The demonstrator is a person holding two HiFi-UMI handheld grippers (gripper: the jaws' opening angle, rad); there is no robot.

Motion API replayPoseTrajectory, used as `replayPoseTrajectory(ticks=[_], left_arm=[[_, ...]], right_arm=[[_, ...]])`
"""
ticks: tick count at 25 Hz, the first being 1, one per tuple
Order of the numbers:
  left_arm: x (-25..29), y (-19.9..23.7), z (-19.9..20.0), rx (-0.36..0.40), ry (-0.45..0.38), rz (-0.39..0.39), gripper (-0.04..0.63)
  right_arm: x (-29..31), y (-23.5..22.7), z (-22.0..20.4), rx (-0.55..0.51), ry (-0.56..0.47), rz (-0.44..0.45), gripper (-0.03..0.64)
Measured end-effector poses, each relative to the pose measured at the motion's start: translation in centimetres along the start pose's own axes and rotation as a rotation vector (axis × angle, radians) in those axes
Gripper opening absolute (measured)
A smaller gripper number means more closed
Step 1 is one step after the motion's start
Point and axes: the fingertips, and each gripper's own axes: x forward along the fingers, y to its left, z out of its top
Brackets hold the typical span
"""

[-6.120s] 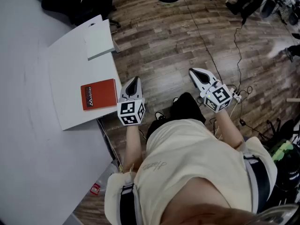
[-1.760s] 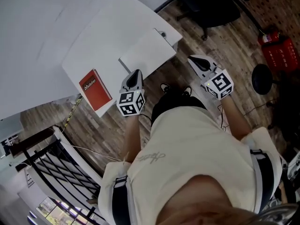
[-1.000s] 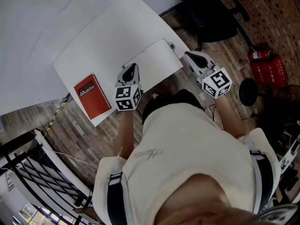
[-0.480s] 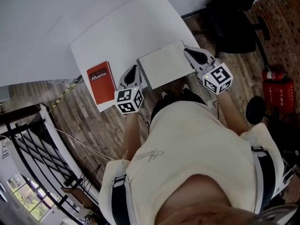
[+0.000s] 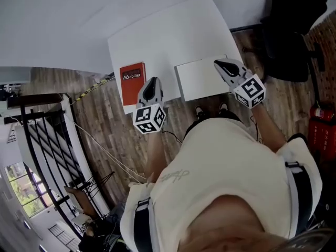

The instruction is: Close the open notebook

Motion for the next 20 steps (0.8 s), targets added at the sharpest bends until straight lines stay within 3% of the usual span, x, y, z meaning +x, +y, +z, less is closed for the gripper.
replayPoseTrajectory(ticks=[5, 7, 10, 13, 20], left_arm=[[-1.2, 0.4, -0.6, -0.024, -0.026, 0.030, 0.032], [-1.2, 0.1, -0.9, -0.041, -0.026, 0.006, 0.164], [-1.2, -0.1, -2.3, -0.052, 0.005, -0.014, 0.166], [-0.9, -0.1, -5.2, -0.088, 0.069, -0.034, 0.166], [-0.3, 1.0, -18.4, -0.346, 0.336, -0.045, 0.166]], right_arm=[[0.2, 0.8, 0.4, -0.012, -0.010, 0.029, 0.008], [-0.1, 0.7, 0.3, -0.020, -0.007, 0.027, 0.008], [-0.6, 0.7, 0.1, -0.026, 0.001, 0.019, 0.008], [-0.9, 0.6, 0.0, -0.034, -0.001, 0.011, 0.008], [-2.4, 1.1, -2.7, 0.013, 0.073, -0.033, 0.008]])
